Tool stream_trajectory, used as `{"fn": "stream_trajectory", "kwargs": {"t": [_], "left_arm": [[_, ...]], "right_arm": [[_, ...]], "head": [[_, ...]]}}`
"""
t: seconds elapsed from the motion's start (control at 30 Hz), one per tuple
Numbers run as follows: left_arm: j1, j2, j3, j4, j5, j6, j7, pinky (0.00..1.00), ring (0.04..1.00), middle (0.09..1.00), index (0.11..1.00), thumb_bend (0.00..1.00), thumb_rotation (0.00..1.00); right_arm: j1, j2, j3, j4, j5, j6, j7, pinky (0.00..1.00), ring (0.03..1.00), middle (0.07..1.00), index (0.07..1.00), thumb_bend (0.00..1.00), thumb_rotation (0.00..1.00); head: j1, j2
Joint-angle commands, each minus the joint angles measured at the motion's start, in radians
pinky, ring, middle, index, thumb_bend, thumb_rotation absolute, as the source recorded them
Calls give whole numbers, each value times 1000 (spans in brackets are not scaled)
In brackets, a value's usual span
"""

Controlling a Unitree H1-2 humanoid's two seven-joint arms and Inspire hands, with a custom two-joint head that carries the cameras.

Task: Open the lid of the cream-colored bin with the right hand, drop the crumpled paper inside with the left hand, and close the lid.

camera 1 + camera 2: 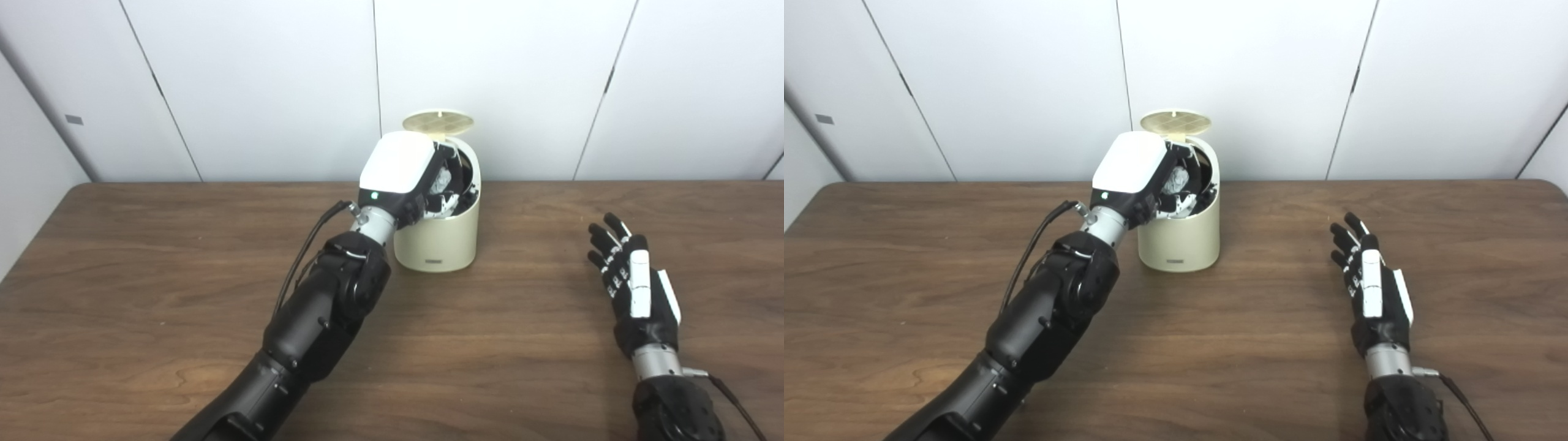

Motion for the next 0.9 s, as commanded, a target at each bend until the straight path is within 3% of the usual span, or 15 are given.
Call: {"fn": "stream_trajectory", "kwargs": {"t": [0.0,0.2,0.33,0.4,0.43,0.7,0.73,0.77,0.87], "left_arm": [[-34,9,12,3,16,-13,41,333,464,551,457,471,0],[-38,11,1,22,52,-15,76,357,514,590,467,466,0],[-39,18,-8,16,74,-8,63,369,514,583,472,469,0],[-37,20,-10,10,81,-7,56,541,645,668,489,507,30],[-36,21,-11,7,84,-6,54,578,670,684,492,512,35],[-30,18,-10,-3,91,-4,43,659,727,731,497,520,45],[-29,18,-9,-4,90,-4,44,660,725,731,586,675,22],[-29,18,-9,-4,90,-4,45,661,725,731,632,756,11],[-26,18,-6,-7,86,-6,43,668,728,737,683,835,1]], "right_arm": [[-14,-1,3,-34,11,-13,14,918,912,850,893,602,1000],[-7,-11,21,-52,-27,-3,6,883,882,818,872,591,1000],[-4,-11,25,-68,-32,10,7,868,871,811,865,577,1000],[-3,-11,26,-71,-33,14,7,871,870,809,862,570,1000],[-3,-11,27,-73,-35,16,7,871,869,808,860,569,1000],[-1,-6,34,-93,-55,39,1,838,843,781,836,564,1000],[-1,-5,34,-95,-57,41,0,835,842,781,833,565,1000],[-1,-5,34,-96,-56,43,1,837,842,781,832,565,1000],[-1,-4,35,-103,-53,51,3,846,842,778,827,558,1000]], "head": [[-1,1],[-2,-1],[-2,-1],[-2,-1],[-2,-1],[0,-2],[0,-2],[0,-2],[0,-2]]}}
